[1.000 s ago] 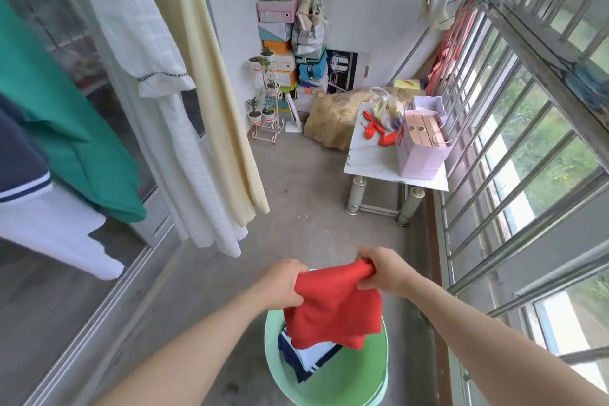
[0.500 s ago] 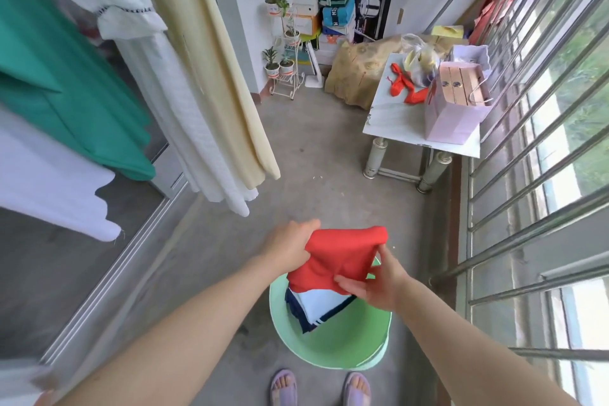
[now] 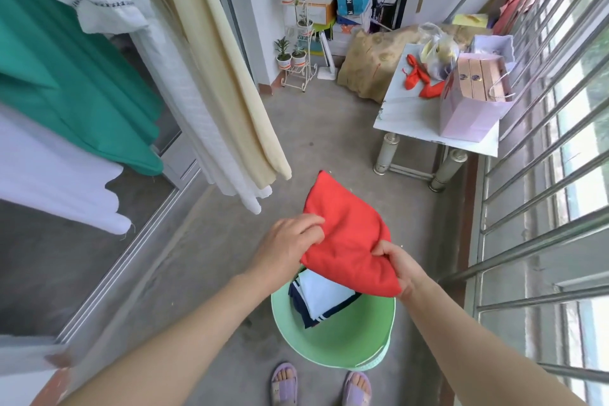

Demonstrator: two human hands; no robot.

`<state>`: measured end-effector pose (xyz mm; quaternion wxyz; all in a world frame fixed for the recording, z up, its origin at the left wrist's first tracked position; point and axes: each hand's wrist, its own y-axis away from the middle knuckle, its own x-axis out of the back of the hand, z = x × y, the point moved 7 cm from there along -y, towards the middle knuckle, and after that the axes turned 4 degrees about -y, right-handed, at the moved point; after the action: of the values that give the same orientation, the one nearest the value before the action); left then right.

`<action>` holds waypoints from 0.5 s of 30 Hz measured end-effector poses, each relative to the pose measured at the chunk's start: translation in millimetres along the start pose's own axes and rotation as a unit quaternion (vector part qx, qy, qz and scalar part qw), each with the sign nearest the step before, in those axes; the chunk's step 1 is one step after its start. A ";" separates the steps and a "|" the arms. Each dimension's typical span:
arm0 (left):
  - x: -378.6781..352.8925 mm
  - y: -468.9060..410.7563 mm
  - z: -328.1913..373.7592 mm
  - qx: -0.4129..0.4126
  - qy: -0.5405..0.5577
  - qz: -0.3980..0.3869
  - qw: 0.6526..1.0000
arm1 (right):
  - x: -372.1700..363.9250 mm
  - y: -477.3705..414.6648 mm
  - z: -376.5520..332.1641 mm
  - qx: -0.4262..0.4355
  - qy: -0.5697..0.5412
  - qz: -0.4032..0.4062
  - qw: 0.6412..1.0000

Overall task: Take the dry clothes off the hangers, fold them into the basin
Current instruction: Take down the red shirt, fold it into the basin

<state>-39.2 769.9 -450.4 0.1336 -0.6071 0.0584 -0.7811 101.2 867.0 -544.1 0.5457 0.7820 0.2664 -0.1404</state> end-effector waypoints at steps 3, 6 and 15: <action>-18.4 14.6 -40.5 0.273 0.201 0.052 0.939 | -4.4 -0.7 -5.5 0.023 -0.035 -0.007 0.999; -73.4 46.6 -41.7 0.579 0.571 0.024 0.582 | -11.1 -3.7 -12.0 0.073 -0.133 -0.040 0.988; -113.1 16.4 8.8 0.502 0.768 -0.004 0.399 | -17.6 -15.7 15.6 0.078 -0.183 -0.085 0.976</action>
<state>-2.8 786.5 -557.9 0.3095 0.4245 -0.2688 -0.8073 78.9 852.0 -553.0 0.5090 0.7577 0.2154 -0.3470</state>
